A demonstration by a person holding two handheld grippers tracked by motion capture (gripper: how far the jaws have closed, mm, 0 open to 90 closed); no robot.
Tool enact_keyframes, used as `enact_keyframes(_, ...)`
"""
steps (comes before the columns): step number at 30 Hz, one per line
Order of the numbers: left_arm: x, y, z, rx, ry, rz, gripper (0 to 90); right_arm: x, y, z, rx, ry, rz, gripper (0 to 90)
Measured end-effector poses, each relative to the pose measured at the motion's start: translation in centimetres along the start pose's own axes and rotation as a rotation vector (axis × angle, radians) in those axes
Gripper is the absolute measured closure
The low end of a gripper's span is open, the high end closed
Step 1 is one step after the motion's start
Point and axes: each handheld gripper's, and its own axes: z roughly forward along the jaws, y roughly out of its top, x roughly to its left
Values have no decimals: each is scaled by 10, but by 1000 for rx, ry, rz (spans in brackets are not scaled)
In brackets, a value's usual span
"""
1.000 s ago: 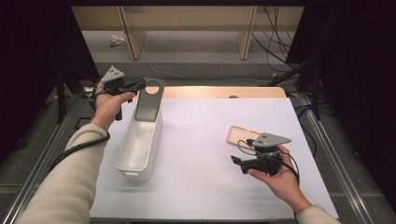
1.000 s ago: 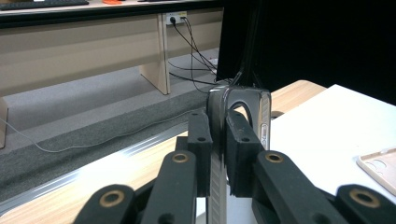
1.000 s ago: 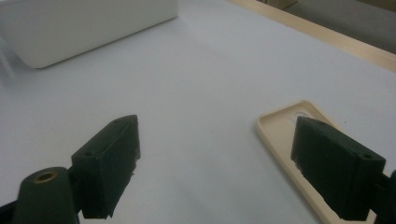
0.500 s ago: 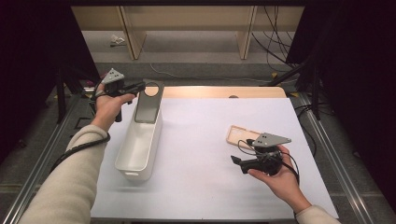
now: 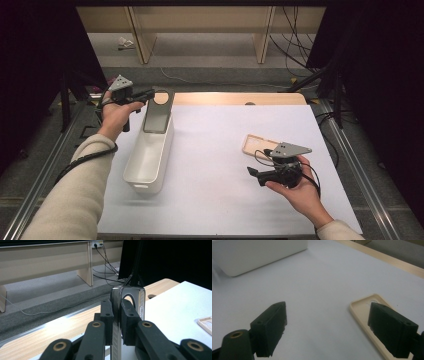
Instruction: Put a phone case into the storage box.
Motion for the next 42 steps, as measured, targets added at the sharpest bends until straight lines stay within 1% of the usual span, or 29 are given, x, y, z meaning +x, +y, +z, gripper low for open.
enact_keyframes(11, 1, -7, 2, 8, 3, -15, 815, 0, 0, 1, 5, 5, 2, 165)
enact_keyframes(21, 2, -8, 3, 10, 5, -17, 814, 0, 0, 1, 5, 6, 0, 165)
enact_keyframes(42, 6, -15, 4, 25, 13, -39, 813, 0, 0, 1, 4, 5, 0, 165)
